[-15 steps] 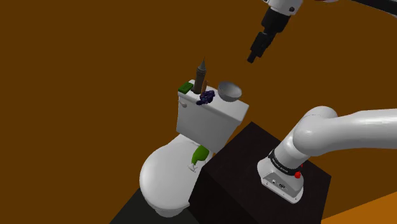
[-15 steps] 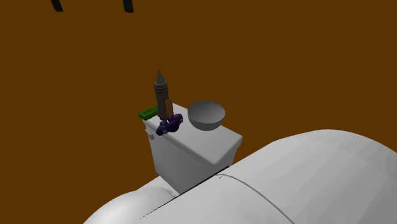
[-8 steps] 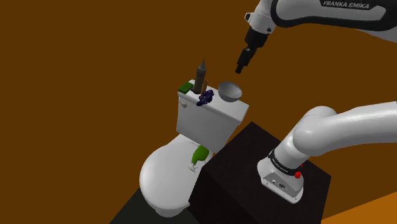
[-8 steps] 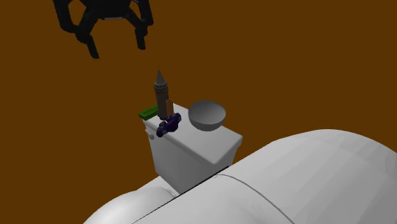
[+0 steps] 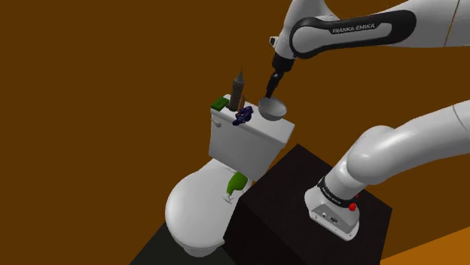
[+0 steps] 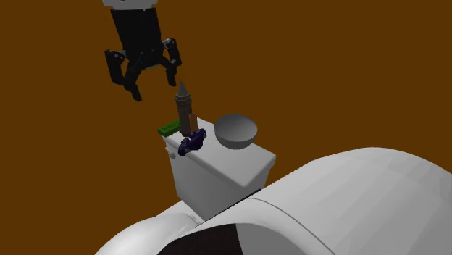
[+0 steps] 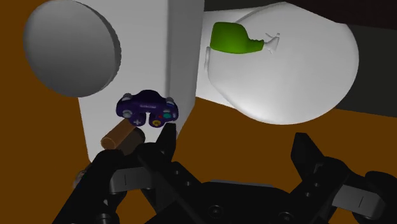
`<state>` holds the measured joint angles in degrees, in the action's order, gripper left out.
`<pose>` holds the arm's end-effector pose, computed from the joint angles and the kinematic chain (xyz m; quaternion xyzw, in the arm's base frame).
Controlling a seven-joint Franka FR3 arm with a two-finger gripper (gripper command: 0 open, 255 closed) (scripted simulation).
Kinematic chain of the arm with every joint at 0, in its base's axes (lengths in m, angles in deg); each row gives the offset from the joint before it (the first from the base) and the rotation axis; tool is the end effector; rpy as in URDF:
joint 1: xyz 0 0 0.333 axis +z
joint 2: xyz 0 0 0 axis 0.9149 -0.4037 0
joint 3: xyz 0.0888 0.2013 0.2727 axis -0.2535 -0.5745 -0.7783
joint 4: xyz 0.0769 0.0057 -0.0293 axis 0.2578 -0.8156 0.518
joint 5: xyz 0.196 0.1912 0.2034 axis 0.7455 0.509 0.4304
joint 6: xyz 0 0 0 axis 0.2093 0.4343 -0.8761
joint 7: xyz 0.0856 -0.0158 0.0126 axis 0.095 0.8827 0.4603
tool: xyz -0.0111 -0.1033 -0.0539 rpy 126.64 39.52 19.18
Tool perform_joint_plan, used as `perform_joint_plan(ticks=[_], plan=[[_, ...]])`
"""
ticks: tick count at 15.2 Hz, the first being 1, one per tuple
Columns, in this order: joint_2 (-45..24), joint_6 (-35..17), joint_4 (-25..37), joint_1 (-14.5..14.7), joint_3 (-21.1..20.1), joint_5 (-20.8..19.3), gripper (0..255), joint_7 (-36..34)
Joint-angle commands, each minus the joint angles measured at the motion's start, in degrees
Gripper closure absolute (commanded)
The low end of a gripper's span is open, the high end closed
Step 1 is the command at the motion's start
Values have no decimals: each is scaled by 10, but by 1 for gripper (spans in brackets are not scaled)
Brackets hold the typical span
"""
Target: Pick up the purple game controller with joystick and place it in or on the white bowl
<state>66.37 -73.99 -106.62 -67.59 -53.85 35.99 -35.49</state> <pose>0.3416 -0.0254 0.5090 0.9854 0.1638 0.0249 0.0381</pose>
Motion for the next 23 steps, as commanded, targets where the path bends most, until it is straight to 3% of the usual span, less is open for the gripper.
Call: perform_joint_plan(ticks=[1, 12, 23], plan=[[-38, -40, -2, -2, 6, -11, 0, 16], [-277, -216, 61, -13, 24, -69, 0, 82], [-528, -316, 217, -20, 35, -129, 0, 126]])
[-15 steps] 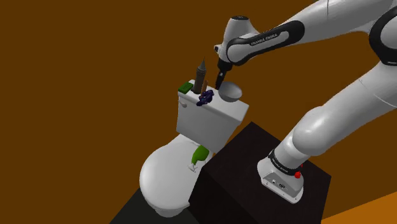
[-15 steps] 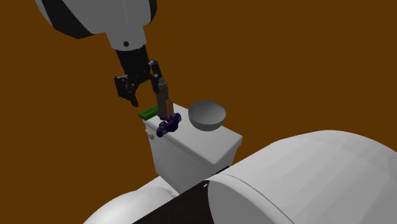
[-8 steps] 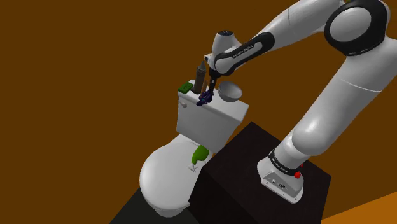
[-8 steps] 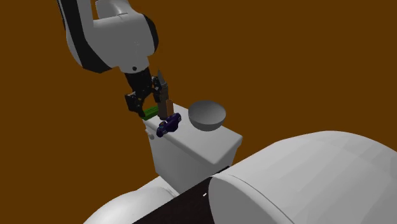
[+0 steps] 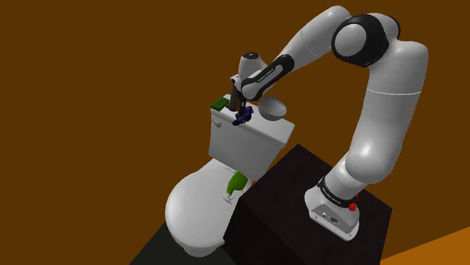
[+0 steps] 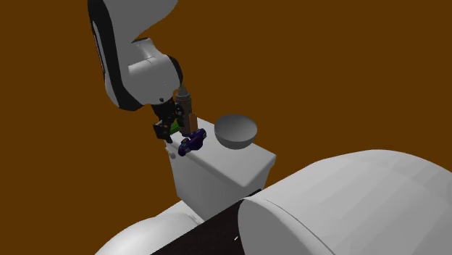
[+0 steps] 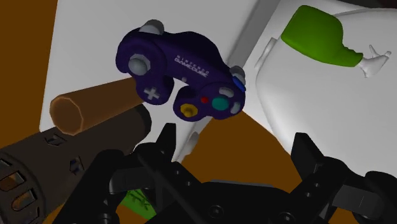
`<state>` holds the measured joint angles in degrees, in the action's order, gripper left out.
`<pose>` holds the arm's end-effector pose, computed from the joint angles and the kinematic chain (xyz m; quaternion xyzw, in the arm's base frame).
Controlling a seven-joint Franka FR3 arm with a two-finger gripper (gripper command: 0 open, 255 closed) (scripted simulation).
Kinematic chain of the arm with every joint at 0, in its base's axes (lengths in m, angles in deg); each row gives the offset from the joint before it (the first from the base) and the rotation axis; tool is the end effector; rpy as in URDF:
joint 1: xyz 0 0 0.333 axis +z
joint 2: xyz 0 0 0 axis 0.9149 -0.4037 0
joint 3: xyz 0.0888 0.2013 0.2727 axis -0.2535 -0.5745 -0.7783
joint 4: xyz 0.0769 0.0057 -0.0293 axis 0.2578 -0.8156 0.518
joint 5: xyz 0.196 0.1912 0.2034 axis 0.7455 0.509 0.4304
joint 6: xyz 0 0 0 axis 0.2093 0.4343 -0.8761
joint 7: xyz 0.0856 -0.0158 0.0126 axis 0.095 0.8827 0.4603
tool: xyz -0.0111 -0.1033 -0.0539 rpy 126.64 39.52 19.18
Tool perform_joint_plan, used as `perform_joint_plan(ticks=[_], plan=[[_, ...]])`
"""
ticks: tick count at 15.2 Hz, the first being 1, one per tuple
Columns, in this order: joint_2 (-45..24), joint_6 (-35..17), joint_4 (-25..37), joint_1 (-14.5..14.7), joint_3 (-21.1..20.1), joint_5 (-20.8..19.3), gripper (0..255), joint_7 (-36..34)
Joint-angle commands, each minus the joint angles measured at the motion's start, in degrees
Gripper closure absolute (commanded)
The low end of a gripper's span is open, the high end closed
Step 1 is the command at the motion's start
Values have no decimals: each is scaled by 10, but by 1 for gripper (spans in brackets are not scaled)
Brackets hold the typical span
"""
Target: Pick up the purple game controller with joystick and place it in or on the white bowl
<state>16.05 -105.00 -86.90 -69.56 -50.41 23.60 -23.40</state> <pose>0.5596 -0.0768 0.2897 0.9393 0.3264 -0.0025 0.1053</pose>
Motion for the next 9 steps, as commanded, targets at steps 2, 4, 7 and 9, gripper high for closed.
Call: perform_joint_plan(ticks=[2, 4, 7, 9], plan=[[-71, -15, 57, -1, 3, -13, 0, 13], [-89, -22, 70, -2, 4, -16, 0, 15], [-111, -36, 78, -4, 7, -18, 0, 13], [-125, -45, 84, -5, 8, -19, 0, 13]])
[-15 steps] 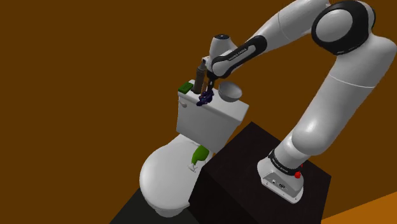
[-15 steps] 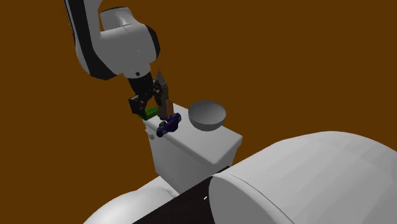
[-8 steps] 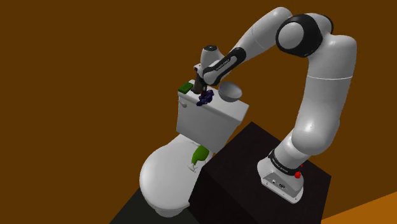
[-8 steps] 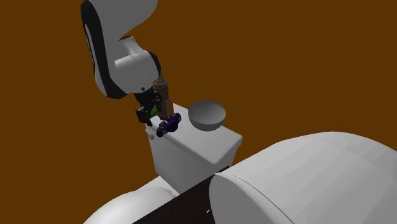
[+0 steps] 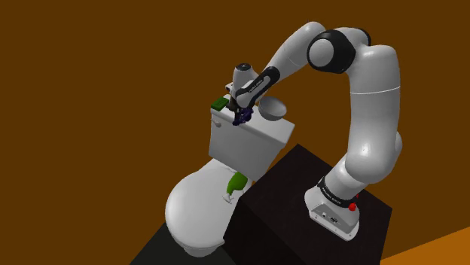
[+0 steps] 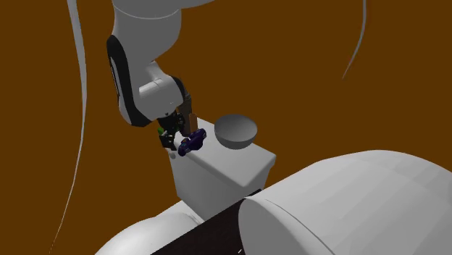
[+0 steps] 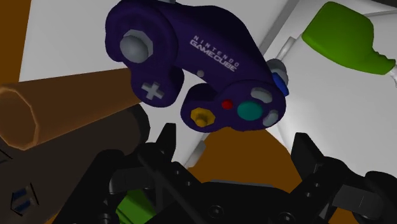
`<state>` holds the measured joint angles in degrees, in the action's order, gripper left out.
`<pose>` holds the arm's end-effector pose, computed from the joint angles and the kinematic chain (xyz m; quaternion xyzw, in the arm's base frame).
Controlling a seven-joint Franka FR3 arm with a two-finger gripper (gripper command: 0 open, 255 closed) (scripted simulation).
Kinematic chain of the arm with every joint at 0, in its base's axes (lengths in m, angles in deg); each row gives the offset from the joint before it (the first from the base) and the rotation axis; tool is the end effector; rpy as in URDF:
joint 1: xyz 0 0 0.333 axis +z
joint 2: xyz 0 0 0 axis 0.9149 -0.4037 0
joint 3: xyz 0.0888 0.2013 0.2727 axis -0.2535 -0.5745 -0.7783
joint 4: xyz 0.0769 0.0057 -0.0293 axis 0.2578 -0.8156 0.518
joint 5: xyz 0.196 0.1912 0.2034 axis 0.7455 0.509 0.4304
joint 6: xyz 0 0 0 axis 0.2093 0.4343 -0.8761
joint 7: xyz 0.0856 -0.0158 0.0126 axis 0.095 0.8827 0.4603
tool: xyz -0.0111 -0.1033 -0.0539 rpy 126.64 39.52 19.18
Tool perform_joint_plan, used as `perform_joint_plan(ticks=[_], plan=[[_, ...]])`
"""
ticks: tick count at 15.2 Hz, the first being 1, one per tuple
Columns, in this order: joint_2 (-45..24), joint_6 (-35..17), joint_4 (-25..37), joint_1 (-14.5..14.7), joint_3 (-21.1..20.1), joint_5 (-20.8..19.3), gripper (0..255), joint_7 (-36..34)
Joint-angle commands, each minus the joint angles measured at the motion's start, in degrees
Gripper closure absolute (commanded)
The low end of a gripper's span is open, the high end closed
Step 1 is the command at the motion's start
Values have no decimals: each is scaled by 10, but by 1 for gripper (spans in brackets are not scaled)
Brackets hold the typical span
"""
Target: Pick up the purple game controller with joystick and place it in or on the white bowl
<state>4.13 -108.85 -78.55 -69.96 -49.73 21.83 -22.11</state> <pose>0.5996 -0.0884 0.2247 0.9293 0.3509 -0.0071 0.1153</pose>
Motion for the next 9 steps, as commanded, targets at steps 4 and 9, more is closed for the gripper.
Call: perform_joint_plan(ticks=[4, 9], plan=[[-18, -14, 5, -2, 2, -2, 0, -1], [-18, -14, 5, -2, 2, -2, 0, -1]])
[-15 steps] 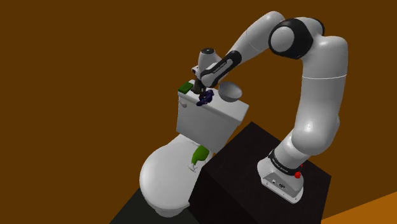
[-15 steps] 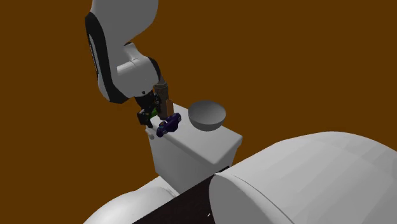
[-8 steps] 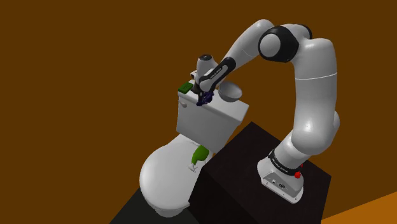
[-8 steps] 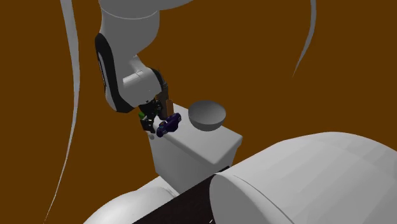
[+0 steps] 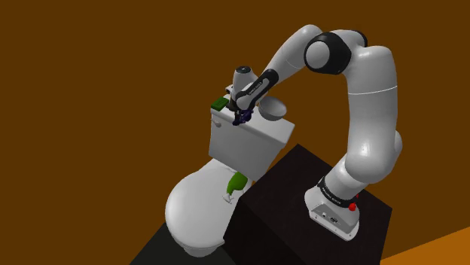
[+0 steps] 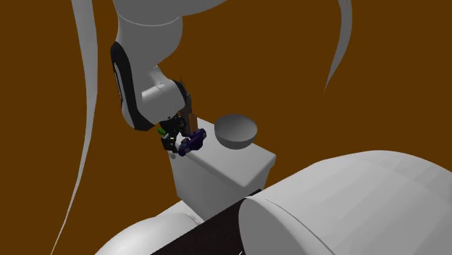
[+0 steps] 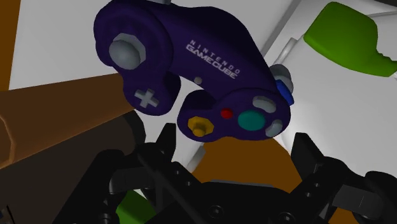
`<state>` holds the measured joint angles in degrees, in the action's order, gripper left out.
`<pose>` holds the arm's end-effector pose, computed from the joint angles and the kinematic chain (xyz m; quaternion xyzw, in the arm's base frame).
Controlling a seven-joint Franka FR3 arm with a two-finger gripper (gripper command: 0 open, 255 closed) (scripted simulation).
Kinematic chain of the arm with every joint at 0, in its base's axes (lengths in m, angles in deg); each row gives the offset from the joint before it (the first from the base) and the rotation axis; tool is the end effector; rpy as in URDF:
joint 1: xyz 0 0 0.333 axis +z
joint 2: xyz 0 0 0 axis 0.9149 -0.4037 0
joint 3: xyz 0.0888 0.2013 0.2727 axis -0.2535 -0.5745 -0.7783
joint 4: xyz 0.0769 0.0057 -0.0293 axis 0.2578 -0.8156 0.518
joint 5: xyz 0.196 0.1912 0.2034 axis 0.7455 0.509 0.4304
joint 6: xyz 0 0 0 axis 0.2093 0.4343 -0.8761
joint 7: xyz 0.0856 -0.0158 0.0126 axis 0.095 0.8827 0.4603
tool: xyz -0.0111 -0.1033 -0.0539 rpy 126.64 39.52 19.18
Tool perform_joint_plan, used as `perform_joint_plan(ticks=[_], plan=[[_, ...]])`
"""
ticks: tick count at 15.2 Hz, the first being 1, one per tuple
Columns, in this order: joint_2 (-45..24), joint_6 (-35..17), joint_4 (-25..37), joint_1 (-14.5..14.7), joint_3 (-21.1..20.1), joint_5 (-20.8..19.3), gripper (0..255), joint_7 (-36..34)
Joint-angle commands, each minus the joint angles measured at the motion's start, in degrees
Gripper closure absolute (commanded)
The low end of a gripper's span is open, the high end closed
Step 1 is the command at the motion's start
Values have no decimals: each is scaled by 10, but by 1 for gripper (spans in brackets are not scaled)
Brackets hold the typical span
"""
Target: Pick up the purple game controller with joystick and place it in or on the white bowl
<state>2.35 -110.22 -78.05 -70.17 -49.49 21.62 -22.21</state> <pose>0.6010 -0.0920 0.2110 0.9292 0.3510 -0.0069 0.1154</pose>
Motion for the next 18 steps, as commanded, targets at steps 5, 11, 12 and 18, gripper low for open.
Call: perform_joint_plan(ticks=[5, 11, 12, 18], plan=[[1, 0, -1, 0, 0, 0, 255, 0], [7, 5, -2, -1, -1, 1, 255, 2], [14, 9, -4, -1, -2, 2, 255, 4], [54, 40, -13, -4, -7, 7, 255, 15]])
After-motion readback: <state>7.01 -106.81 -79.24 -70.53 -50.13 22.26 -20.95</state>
